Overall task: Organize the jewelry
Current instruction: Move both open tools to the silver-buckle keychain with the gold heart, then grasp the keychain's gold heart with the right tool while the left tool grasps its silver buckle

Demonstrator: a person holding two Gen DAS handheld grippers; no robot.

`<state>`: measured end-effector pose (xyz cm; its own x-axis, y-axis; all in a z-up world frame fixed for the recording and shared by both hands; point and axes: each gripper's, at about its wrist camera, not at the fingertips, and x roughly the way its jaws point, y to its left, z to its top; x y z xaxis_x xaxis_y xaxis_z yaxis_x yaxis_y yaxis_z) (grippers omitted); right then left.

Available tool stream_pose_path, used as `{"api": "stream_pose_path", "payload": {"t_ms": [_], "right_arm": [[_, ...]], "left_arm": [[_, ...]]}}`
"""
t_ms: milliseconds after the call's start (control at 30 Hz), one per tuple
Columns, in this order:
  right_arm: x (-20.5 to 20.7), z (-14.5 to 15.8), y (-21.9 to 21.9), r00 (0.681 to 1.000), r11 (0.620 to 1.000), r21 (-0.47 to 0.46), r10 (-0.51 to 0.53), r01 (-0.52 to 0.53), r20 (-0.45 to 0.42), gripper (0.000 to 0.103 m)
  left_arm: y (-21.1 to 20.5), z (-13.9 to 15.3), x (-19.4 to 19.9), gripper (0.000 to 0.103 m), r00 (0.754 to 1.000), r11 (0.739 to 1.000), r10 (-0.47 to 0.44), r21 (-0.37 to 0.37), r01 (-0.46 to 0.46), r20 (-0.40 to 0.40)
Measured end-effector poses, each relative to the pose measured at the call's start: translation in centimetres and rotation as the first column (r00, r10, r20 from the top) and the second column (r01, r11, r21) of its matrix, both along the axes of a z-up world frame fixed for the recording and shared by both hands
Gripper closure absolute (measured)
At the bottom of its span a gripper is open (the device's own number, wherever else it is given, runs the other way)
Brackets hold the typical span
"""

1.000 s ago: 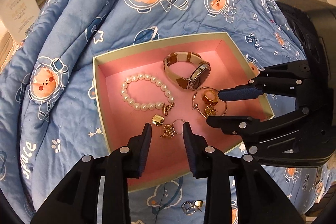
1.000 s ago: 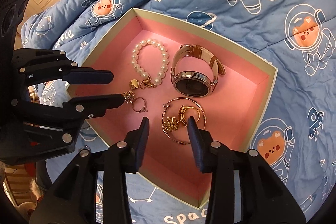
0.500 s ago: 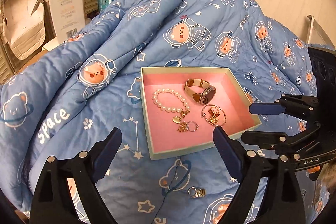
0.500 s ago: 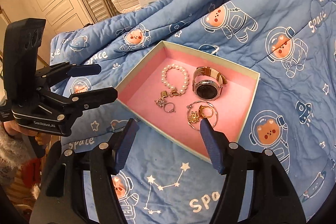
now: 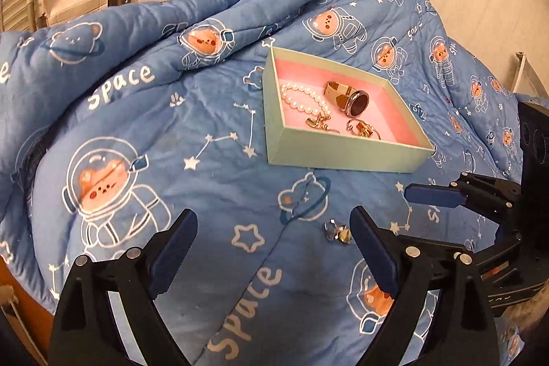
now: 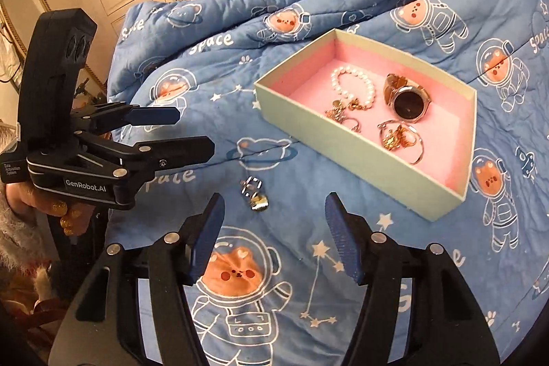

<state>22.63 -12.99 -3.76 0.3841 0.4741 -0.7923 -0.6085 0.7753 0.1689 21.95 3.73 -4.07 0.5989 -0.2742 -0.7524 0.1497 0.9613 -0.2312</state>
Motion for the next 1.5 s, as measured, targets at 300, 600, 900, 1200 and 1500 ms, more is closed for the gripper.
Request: {"api": "stream_pose_path", "payload": {"t_ms": [300, 600, 900, 1200, 1500], "right_arm": [[-0.4, -3.1, 1.5, 1.000, 0.999, -0.035, 0.018, -0.018, -0.014, 0.068], [0.5, -3.5, 2.5, 1.000, 0.999, -0.042, 0.019, -0.019, 0.008, 0.076], [0.2, -3.6, 2.6, 0.999, 0.999, -0.036, 0.032, -0.031, 0.020, 0.088], [-0.2, -3.4, 1.6, 1.000, 1.000, 0.001, -0.008, 0.008, -0.002, 0.088], [-1.1, -3.3, -1.0, 0.995, 0.995, 0.033, -0.091, 0.092, -0.032, 0.088]], "left_arm": [[-0.3, -1.5, -1.7, 0.016, 1.000, 1.000, 0.024, -0.002, -0.024, -0.015], [-0.8, -1.9, -1.9, 0.020, 1.000, 0.999, 0.023, 0.036, -0.023, -0.009], [-0.8, -2.1, -1.9, 0.021, 1.000, 0.999, 0.022, 0.042, -0.022, -0.011], [-0.9, -2.2, -1.9, 0.024, 1.000, 0.999, 0.023, 0.042, -0.022, -0.010], [-3.1, -2.4, -2.1, 0.041, 0.999, 0.998, -0.037, 0.043, 0.037, -0.008]]}}
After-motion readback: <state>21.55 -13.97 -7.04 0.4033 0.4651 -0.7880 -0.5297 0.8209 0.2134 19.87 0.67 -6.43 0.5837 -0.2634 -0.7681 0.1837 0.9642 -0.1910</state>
